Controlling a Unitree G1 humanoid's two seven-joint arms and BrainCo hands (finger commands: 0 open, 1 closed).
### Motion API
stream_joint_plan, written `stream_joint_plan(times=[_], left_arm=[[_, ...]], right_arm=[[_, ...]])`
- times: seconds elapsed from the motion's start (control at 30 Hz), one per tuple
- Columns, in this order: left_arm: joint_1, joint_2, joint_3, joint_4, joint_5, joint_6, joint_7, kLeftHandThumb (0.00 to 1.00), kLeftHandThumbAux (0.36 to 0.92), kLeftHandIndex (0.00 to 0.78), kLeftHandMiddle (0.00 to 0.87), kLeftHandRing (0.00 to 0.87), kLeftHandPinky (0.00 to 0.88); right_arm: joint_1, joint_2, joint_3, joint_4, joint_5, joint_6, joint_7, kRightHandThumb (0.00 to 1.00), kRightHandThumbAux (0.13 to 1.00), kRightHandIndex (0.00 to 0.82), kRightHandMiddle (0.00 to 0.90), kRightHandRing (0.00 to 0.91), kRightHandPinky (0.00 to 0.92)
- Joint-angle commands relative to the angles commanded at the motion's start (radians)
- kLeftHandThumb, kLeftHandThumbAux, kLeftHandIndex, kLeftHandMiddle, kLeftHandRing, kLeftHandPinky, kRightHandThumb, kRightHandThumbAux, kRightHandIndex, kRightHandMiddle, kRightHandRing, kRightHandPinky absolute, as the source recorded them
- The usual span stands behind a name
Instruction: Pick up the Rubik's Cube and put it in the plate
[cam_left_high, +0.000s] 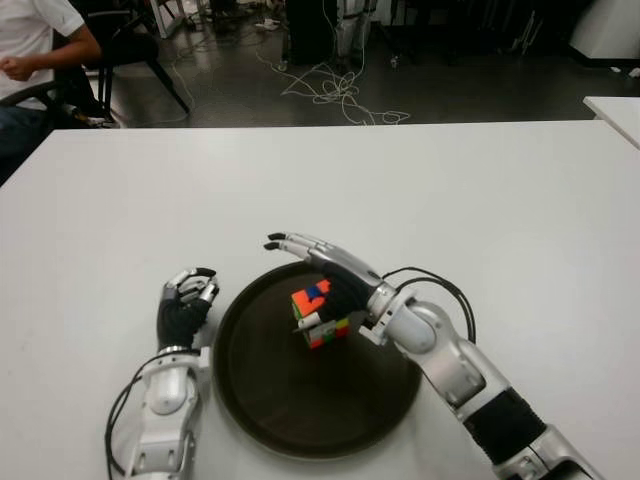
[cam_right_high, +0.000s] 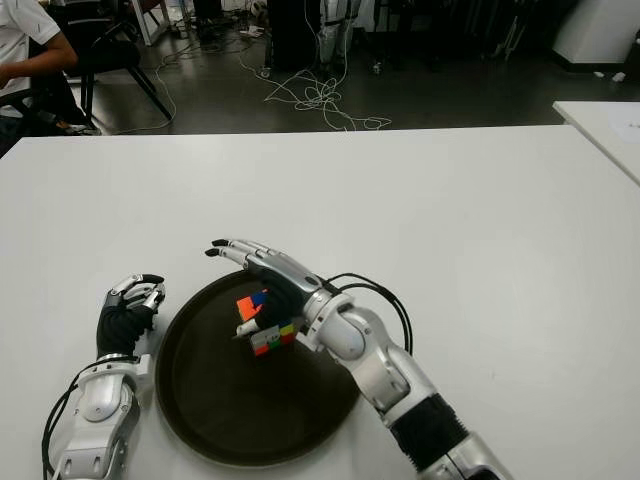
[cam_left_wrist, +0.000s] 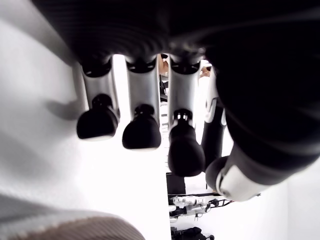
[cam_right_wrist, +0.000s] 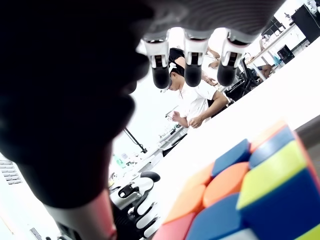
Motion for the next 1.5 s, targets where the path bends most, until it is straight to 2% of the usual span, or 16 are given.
stream_joint_plan(times=[0.1, 0.2, 0.3, 0.4, 0.53, 0.63, 0.7, 0.77, 0.87, 0.93, 1.07, 1.17, 1.3, 1.43, 1.5], left_arm=[[-0.003, 0.003, 0.001, 0.003, -0.004, 0.006, -0.006, 0.706, 0.706, 0.442, 0.789, 0.809, 0.797], [-0.004, 0.005, 0.002, 0.002, -0.013, 0.016, -0.016, 0.706, 0.707, 0.443, 0.787, 0.807, 0.792], [-0.004, 0.006, 0.003, 0.002, -0.016, 0.019, -0.02, 0.707, 0.707, 0.443, 0.787, 0.809, 0.797], [-0.005, 0.009, 0.005, 0.001, -0.024, 0.026, -0.031, 0.707, 0.707, 0.443, 0.788, 0.811, 0.799], [-0.007, 0.01, 0.005, -0.003, -0.031, 0.037, -0.041, 0.707, 0.707, 0.443, 0.793, 0.816, 0.802], [-0.008, 0.012, 0.003, -0.012, -0.03, 0.053, -0.046, 0.707, 0.707, 0.443, 0.792, 0.812, 0.796], [-0.008, 0.013, 0.002, -0.016, -0.029, 0.06, -0.047, 0.708, 0.707, 0.443, 0.792, 0.81, 0.795], [-0.008, 0.013, 0.001, -0.021, -0.029, 0.066, -0.048, 0.707, 0.707, 0.443, 0.793, 0.81, 0.796], [-0.007, 0.018, -0.004, -0.027, -0.026, 0.067, -0.057, 0.707, 0.707, 0.443, 0.795, 0.81, 0.796], [-0.005, 0.021, -0.006, -0.029, -0.026, 0.068, -0.063, 0.707, 0.707, 0.443, 0.796, 0.81, 0.794], [-0.004, 0.029, -0.005, -0.032, -0.033, 0.078, -0.077, 0.707, 0.707, 0.443, 0.796, 0.808, 0.791], [-0.006, 0.03, -0.003, -0.037, -0.037, 0.092, -0.077, 0.707, 0.706, 0.443, 0.796, 0.81, 0.798], [-0.011, 0.033, -0.003, -0.037, -0.033, 0.1, -0.075, 0.707, 0.706, 0.443, 0.796, 0.811, 0.802], [-0.016, 0.038, -0.003, -0.032, -0.029, 0.098, -0.074, 0.707, 0.706, 0.443, 0.797, 0.811, 0.8], [-0.018, 0.041, -0.004, -0.029, -0.028, 0.099, -0.076, 0.707, 0.706, 0.443, 0.797, 0.81, 0.799]], right_arm=[[-0.01, -0.024, -0.048, -0.042, 0.03, 0.001, 0.012, 0.0, 0.848, 0.036, 0.039, 0.019, 0.04], [-0.01, -0.036, -0.095, -0.034, 0.054, -0.038, -0.02, 0.0, 0.815, 0.035, 0.036, 0.02, 0.046], [0.004, -0.038, -0.115, -0.038, 0.059, -0.066, -0.046, 0.0, 0.789, 0.041, 0.036, 0.028, 0.053], [0.022, -0.019, -0.145, -0.04, 0.06, -0.12, -0.127, 0.0, 0.773, 0.053, 0.047, 0.043, 0.079], [0.039, -0.036, -0.223, -0.096, 0.102, -0.15, -0.163, 0.0, 0.747, 0.05, 0.04, 0.043, 0.083], [0.027, -0.045, -0.262, -0.087, 0.094, -0.166, -0.197, 0.0, 0.749, 0.046, 0.033, 0.055, 0.13], [0.021, -0.051, -0.277, -0.08, 0.096, -0.176, -0.205, 0.0, 0.755, 0.045, 0.031, 0.058, 0.13], [0.028, -0.063, -0.3, -0.072, 0.1, -0.203, -0.22, 0.0, 0.759, 0.043, 0.028, 0.058, 0.124], [0.074, -0.103, -0.37, -0.058, 0.121, -0.265, -0.257, 0.0, 0.756, 0.041, 0.027, 0.045, 0.089], [0.081, -0.109, -0.393, -0.037, 0.124, -0.287, -0.274, 0.0, 0.758, 0.039, 0.028, 0.038, 0.076], [0.083, -0.102, -0.42, -0.008, 0.115, -0.306, -0.321, 0.0, 0.818, 0.044, 0.042, 0.029, 0.063], [0.103, -0.07, -0.436, -0.011, 0.127, -0.285, -0.356, 0.0, 0.859, 0.043, 0.044, 0.021, 0.054], [0.153, -0.064, -0.464, 0.006, 0.159, -0.288, -0.376, 0.0, 0.887, 0.04, 0.043, 0.014, 0.047], [0.176, -0.065, -0.483, 0.031, 0.168, -0.301, -0.389, 0.0, 0.897, 0.043, 0.054, 0.026, 0.053], [0.204, -0.046, -0.483, 0.023, 0.15, -0.276, -0.411, 0.0, 0.909, 0.044, 0.058, 0.031, 0.061]])
